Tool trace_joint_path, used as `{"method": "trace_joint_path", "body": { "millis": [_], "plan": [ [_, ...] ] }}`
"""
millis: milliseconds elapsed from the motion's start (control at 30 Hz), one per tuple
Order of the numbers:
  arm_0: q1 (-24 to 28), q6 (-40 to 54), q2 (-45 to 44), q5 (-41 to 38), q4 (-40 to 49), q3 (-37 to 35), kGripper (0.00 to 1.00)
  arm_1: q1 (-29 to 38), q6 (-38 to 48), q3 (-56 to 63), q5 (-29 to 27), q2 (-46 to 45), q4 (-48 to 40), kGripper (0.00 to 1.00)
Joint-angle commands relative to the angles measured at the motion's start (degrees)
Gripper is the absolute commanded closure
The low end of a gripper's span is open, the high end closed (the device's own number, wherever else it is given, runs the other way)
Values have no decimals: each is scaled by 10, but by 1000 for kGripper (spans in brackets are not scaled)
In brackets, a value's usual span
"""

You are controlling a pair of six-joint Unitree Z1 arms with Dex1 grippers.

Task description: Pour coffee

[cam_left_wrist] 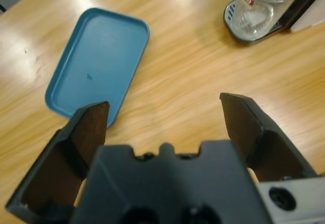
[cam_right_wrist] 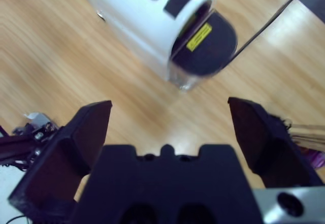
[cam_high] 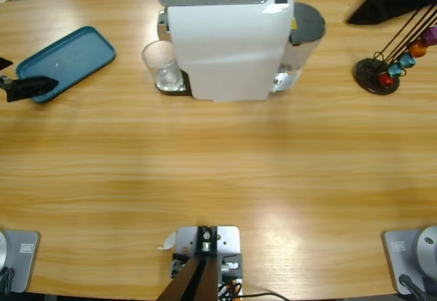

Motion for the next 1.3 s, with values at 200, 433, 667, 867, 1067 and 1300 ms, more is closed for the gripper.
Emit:
{"method": "trace_joint_path", "body": {
  "millis": [200, 433, 667, 867, 1067, 1300],
  "plan": [
    [-44, -15, -121, -129, -193, 142, 50, 5, 12, 398, 48, -328, -242, 0],
    [-44, 0, -123, -144, -195, 165, 59, 5, 13, 434, 70, -284, -287, 0],
    [-45, 1, -129, -123, -210, 179, 50, 5, 13, 450, 83, -245, -317, 0],
    [-45, 26, -120, -124, -226, 184, 107, 5, 17, 453, 83, -242, -323, 0],
    [-58, 4, -51, -75, -276, 181, 86, 5, 17, 454, 83, -244, -323, 0],
    [-64, 128, -21, -68, -295, 174, 82, 5, 18, 455, 83, -248, -323, 0]
  ]
}}
